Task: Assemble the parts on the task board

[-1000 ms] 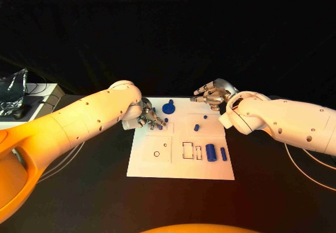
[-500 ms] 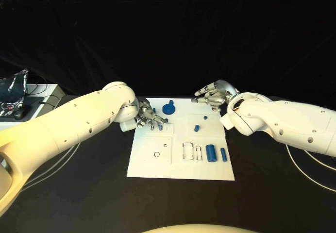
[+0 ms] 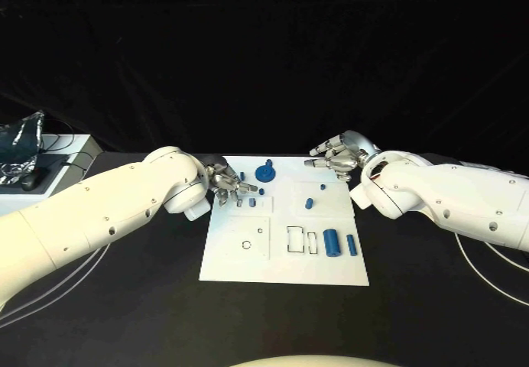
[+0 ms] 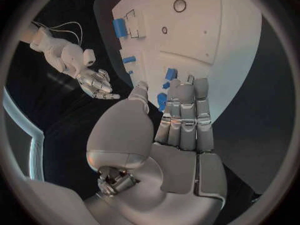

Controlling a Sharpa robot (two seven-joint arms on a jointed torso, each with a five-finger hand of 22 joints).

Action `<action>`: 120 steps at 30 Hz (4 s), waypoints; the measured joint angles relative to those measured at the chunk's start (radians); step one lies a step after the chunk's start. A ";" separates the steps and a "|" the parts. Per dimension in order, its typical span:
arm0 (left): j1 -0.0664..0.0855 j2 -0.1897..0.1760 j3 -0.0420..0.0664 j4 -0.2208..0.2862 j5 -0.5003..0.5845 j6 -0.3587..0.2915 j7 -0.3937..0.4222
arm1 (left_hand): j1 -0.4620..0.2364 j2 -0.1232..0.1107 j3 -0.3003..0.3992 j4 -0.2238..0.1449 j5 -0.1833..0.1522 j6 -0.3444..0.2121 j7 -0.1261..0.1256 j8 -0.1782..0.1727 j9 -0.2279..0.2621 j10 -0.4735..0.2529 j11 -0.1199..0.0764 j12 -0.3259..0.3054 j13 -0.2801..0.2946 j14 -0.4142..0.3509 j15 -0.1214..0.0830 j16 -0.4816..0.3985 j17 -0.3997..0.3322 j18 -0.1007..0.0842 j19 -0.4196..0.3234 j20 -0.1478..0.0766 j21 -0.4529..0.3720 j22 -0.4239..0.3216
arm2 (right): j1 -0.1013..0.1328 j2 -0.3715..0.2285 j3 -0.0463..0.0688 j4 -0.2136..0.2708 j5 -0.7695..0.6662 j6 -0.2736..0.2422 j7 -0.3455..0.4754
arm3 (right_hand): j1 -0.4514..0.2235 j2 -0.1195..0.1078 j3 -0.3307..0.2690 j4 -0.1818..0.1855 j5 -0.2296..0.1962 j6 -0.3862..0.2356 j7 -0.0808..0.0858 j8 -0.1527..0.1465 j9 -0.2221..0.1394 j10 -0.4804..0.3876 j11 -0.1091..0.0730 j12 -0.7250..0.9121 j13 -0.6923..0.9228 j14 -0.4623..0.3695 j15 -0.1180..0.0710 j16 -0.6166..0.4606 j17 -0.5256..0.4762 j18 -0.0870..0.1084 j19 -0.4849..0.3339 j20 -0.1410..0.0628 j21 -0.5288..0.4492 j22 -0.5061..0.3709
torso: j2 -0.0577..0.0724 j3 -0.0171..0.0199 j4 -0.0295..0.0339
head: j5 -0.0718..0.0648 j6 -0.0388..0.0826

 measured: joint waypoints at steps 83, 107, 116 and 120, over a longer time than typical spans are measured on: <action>-0.105 0.080 -0.003 -0.062 -0.082 -0.131 -0.003 | -0.002 -0.032 0.195 -0.039 0.000 -0.017 -0.057 0.355 0.065 0.042 -0.041 0.046 -0.007 0.042 -0.031 0.111 0.044 -0.001 0.083 -0.029 0.197 0.169 | -0.013 0.000 0.000 -0.003 -0.015 0.000 0.002 | 0.000 0.000 0.000 0.000 0.000 0.000 0.000 0.000 0.000 0.000 0.000 0.000 0.000 0.000 0.000 -0.004 0.000 0.000 0.000 0.000 0.000 0.000 | -0.011 -0.0011 0.0085 | -0.013 -0.017; -0.101 0.104 -0.001 -0.099 -0.077 -0.113 -0.013 | -0.015 -0.027 0.172 -0.006 0.000 0.010 -0.077 0.349 0.078 0.067 -0.059 0.058 0.010 0.070 -0.045 0.139 0.087 -0.001 0.117 -0.038 0.255 0.186 | -0.012 -0.001 0.000 0.000 -0.020 0.000 0.001 | 0.000 0.000 0.000 0.000 0.004 0.001 -0.002 0.000 0.000 -0.002 -0.002 0.000 0.000 0.000 0.000 -0.004 0.000 0.000 0.000 0.000 0.000 0.000 | -0.010 -0.0011 0.0073 | -0.016 -0.021; -0.100 0.104 -0.001 -0.091 -0.072 -0.105 -0.013 | 0.031 -0.006 0.327 -0.088 -0.003 0.012 -0.075 0.326 0.078 0.067 -0.058 0.050 0.014 0.070 -0.045 0.139 0.093 -0.001 0.117 -0.038 0.259 0.185 | -0.012 -0.002 0.000 -0.001 -0.020 0.001 0.000 | 0.000 0.000 0.000 0.000 0.004 0.000 -0.004 0.000 0.000 -0.002 -0.002 0.000 0.000 0.000 0.000 -0.004 0.000 0.000 0.000 0.000 0.000 0.000 | -0.012 -0.0014 0.0085 | -0.017 -0.024; -0.100 0.100 -0.001 -0.085 -0.067 -0.101 -0.012 | 0.042 -0.012 0.370 -0.055 0.006 -0.006 -0.068 0.320 0.078 0.065 -0.053 0.038 0.011 0.070 -0.045 0.139 0.093 -0.001 0.117 -0.038 0.256 0.185 | -0.012 -0.002 0.000 -0.002 -0.020 0.002 0.000 | 0.000 0.000 0.000 0.000 0.004 0.000 -0.004 0.000 0.000 -0.002 -0.002 0.000 0.000 0.000 0.000 -0.004 0.000 0.000 0.000 0.000 0.000 0.000 | -0.012 -0.0017 0.0085 | -0.017 -0.024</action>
